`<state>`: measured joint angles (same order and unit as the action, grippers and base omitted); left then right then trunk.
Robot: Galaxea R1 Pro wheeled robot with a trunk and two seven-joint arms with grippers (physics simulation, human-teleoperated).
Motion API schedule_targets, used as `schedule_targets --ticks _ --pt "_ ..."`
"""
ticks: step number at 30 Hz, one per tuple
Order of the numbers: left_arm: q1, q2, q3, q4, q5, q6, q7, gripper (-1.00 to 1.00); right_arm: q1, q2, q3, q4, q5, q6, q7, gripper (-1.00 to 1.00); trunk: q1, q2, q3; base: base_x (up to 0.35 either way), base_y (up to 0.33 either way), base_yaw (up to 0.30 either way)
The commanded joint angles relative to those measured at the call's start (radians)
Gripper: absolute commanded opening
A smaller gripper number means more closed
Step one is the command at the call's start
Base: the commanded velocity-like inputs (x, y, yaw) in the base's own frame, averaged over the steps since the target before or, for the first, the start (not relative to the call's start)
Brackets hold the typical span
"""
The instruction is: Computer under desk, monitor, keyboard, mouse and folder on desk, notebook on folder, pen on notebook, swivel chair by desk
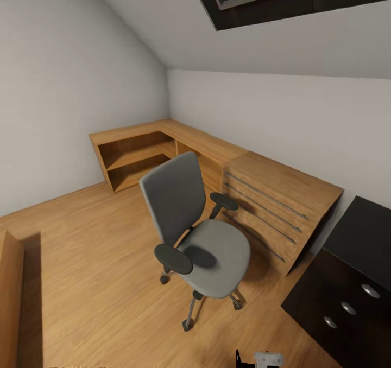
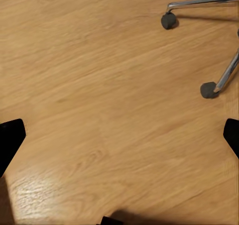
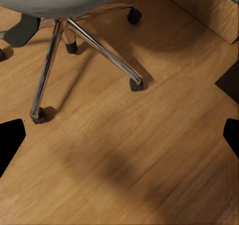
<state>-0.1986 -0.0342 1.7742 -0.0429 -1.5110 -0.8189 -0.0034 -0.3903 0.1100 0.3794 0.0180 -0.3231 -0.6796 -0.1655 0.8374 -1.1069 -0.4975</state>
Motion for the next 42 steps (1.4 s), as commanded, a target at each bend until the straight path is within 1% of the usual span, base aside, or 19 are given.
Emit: schedule_targets --ticks 1,22,25,27,30,32,36,42 --pt "-0.001 -0.001 0.008 -0.003 -0.011 -0.003 -0.001 1.00 -0.001 0.000 0.009 0.002 -0.003 -0.004 -0.006 1.00 0.000 -0.001 0.000 0.000 0.000 0.206" --pt "-0.001 -0.002 0.007 -0.003 -0.010 -0.002 0.000 1.00 0.007 -0.001 0.009 0.002 0.001 -0.012 -0.006 1.00 0.000 -0.001 0.021 0.000 0.000 0.232" --pt "-0.001 -0.004 0.007 -0.003 -0.011 -0.002 -0.001 1.00 0.008 -0.001 0.009 0.002 0.023 -0.012 -0.005 1.00 0.000 -0.001 0.022 0.000 0.000 0.263" --pt "-0.001 -0.004 0.007 -0.003 -0.011 -0.002 0.000 1.00 0.010 -0.001 0.009 0.002 0.052 -0.012 -0.005 1.00 0.000 -0.001 0.022 0.000 0.000 0.272" --pt "-0.001 -0.004 0.007 -0.003 -0.011 -0.002 0.001 1.00 0.014 -0.001 0.009 0.002 0.120 -0.012 -0.007 1.00 0.000 -0.001 0.021 0.000 0.000 0.273" --pt "-0.001 -0.004 0.007 -0.003 -0.011 -0.002 0.001 1.00 0.015 -0.001 0.009 0.002 0.138 -0.011 -0.008 1.00 0.000 -0.001 0.021 0.000 0.000 0.225" --pt "-0.001 -0.004 0.007 -0.003 -0.011 -0.002 0.002 1.00 0.016 -0.002 0.008 0.002 0.151 -0.010 -0.007 1.00 0.000 -0.001 0.020 0.000 0.000 0.095" --pt "-0.001 -0.003 0.007 -0.003 -0.010 -0.002 0.006 1.00 0.016 -0.001 0.008 0.002 0.153 -0.010 -0.008 1.00 0.000 -0.001 0.019 0.000 0.000 0.123"
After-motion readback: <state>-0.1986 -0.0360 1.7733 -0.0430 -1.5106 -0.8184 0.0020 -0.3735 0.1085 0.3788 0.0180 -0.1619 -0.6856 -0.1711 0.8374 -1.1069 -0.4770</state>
